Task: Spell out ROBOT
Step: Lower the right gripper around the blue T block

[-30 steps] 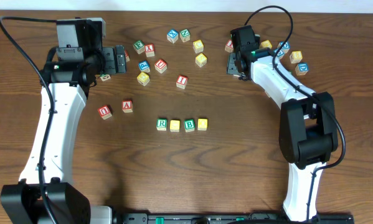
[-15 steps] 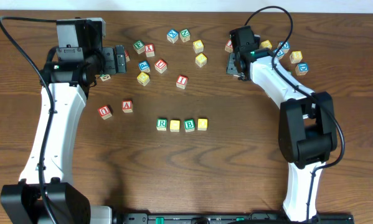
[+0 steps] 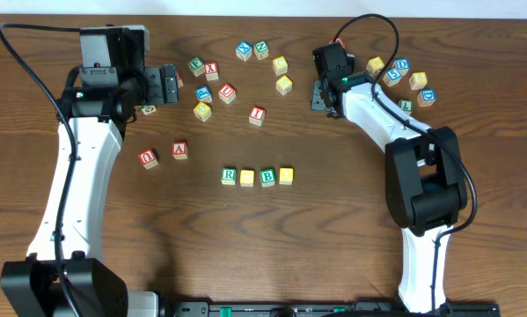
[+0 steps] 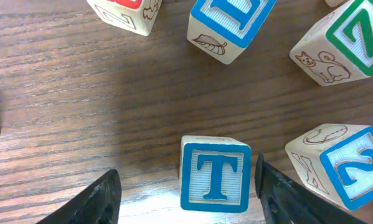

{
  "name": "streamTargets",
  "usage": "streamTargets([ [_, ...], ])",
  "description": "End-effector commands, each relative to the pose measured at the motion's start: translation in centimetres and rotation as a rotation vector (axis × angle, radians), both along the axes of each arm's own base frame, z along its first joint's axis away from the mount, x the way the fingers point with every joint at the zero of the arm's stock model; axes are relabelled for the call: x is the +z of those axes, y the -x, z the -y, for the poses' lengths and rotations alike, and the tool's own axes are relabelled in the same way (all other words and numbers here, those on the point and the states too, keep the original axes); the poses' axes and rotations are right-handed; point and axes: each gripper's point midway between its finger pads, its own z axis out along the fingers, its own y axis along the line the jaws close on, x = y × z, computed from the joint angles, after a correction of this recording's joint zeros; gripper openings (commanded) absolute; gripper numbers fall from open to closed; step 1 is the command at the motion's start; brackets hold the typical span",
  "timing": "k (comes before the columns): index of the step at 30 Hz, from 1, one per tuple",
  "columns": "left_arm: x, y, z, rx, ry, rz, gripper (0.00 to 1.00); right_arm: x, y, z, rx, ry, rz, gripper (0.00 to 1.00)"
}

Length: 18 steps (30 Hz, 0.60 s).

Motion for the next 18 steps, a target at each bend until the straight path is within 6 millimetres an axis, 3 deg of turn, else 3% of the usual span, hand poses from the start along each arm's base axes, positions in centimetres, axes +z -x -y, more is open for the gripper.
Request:
streamTargets([
  [1, 1.21, -0.03, 0.17, -0.012, 0.005, 0.029, 0.98, 0.43, -0.52, 0.0, -0.019, -0.001, 0.019, 0.62],
  [18, 1.21, -0.03, 0.17, -0.012, 0.005, 0.029, 0.98, 0.66, -0.87, 0.28, -0.039, 0.006, 0.039, 0.6],
])
